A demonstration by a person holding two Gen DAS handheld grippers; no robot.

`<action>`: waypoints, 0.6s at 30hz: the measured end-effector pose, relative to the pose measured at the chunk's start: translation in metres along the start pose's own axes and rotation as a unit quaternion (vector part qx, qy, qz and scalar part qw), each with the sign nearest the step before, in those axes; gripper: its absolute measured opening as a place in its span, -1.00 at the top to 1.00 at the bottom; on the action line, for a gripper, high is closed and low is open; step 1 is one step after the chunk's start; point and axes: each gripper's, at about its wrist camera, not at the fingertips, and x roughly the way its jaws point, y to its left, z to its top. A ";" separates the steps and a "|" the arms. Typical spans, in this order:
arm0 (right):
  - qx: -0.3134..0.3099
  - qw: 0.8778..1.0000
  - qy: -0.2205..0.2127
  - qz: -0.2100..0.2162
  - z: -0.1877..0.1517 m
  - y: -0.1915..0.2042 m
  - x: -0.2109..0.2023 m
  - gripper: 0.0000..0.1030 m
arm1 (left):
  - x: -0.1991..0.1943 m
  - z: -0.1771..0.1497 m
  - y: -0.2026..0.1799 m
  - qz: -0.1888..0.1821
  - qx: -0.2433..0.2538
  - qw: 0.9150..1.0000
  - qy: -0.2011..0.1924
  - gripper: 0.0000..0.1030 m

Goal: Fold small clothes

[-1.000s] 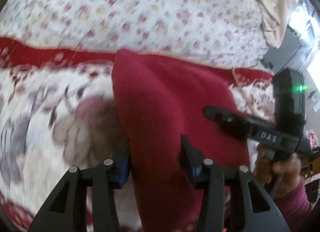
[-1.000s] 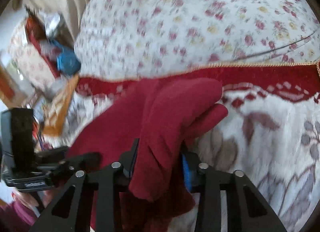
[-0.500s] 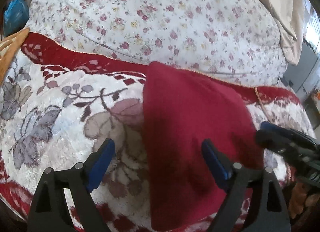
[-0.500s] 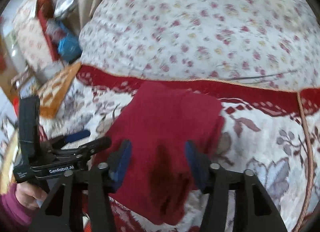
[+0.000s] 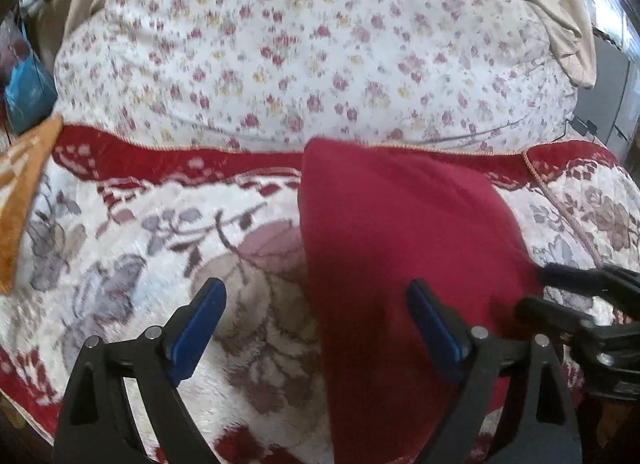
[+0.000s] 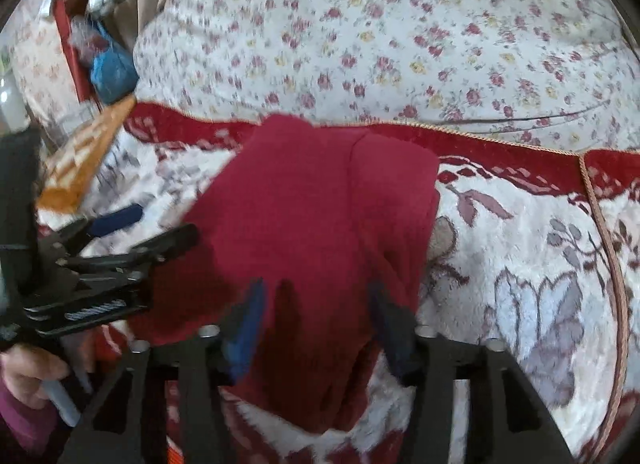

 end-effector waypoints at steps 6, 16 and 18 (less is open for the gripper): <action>0.018 0.998 -0.008 -0.057 0.002 0.005 -0.013 -0.68 | -0.020 0.001 0.004 0.004 -0.005 0.999 -0.031 -0.77; 0.034 0.997 -0.003 -0.073 0.002 0.009 -0.005 -0.78 | -0.030 -0.001 0.010 0.010 -0.001 0.999 -0.035 -0.77; 0.040 0.997 0.001 -0.072 0.003 0.010 -0.002 -0.79 | -0.030 -0.001 0.014 0.009 -0.010 0.999 -0.032 -0.77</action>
